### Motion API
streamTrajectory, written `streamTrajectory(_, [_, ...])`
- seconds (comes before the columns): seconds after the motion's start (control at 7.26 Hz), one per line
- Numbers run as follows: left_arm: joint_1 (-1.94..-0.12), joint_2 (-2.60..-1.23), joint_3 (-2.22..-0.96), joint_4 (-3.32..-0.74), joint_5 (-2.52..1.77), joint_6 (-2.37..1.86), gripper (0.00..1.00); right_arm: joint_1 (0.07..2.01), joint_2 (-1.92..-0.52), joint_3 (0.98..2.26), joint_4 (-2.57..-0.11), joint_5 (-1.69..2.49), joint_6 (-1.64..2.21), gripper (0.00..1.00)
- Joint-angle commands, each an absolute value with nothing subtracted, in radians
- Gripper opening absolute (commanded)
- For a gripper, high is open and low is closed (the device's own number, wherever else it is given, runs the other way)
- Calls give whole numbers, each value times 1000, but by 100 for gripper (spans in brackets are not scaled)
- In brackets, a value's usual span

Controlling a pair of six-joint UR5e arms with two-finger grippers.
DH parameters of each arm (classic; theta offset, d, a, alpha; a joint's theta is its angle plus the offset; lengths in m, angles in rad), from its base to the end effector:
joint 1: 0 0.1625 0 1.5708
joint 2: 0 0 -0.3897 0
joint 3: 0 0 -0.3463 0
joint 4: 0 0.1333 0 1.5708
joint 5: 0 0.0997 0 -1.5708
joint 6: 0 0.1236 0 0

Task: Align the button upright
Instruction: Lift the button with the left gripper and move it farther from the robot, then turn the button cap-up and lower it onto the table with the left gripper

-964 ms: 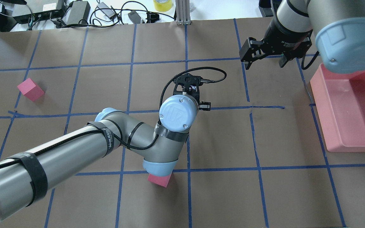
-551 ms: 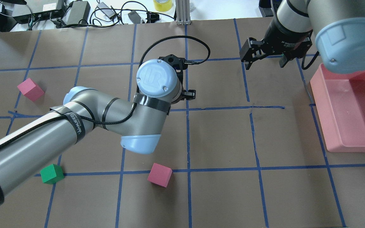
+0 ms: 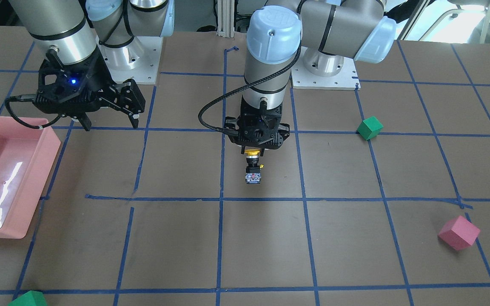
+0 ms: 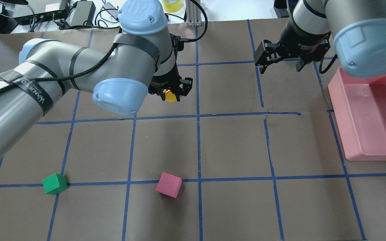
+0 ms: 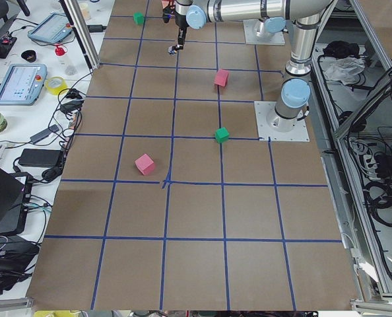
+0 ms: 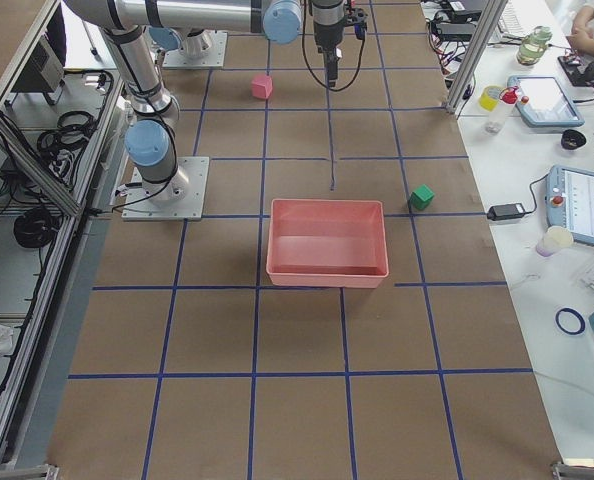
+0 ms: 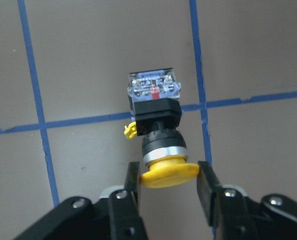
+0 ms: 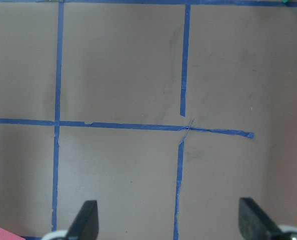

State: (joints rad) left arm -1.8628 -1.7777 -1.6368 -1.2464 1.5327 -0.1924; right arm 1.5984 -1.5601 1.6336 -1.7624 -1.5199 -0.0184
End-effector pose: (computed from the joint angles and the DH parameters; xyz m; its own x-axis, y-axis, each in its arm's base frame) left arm -0.2817 -0.4577 0.3323 -0.9937 0.1013 0.0472 0.0993 0.9941 -0.0432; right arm 0.1523 -0.4591 0.4159 -0.9975 -0.0518 -0.0483 -0.0458 0.9919 -0.1187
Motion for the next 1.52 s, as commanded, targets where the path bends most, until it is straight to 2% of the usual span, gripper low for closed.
streamTrajectory(0.0, [-1783, -1790, -1545, -1452, 1301, -181, 0, 1598, -1560, 1634, -1763, -1520, -18, 100])
streamTrajectory(0.41, [-1770, -1885, -1407, -1632, 1296, -178, 0, 1598, -1560, 1635, -1761, -1520, -18, 100])
streamTrajectory(0.83, [-1767, -1962, -1267, -1949, 1278, -133, 0, 1598, -1560, 1635, -1761, -1519, -18, 100])
streamTrajectory(1.38, [-1767, -2170, -1207, -1905, 1237, -101, 0, 1598, -1560, 1637, -1759, -1522, -18, 100])
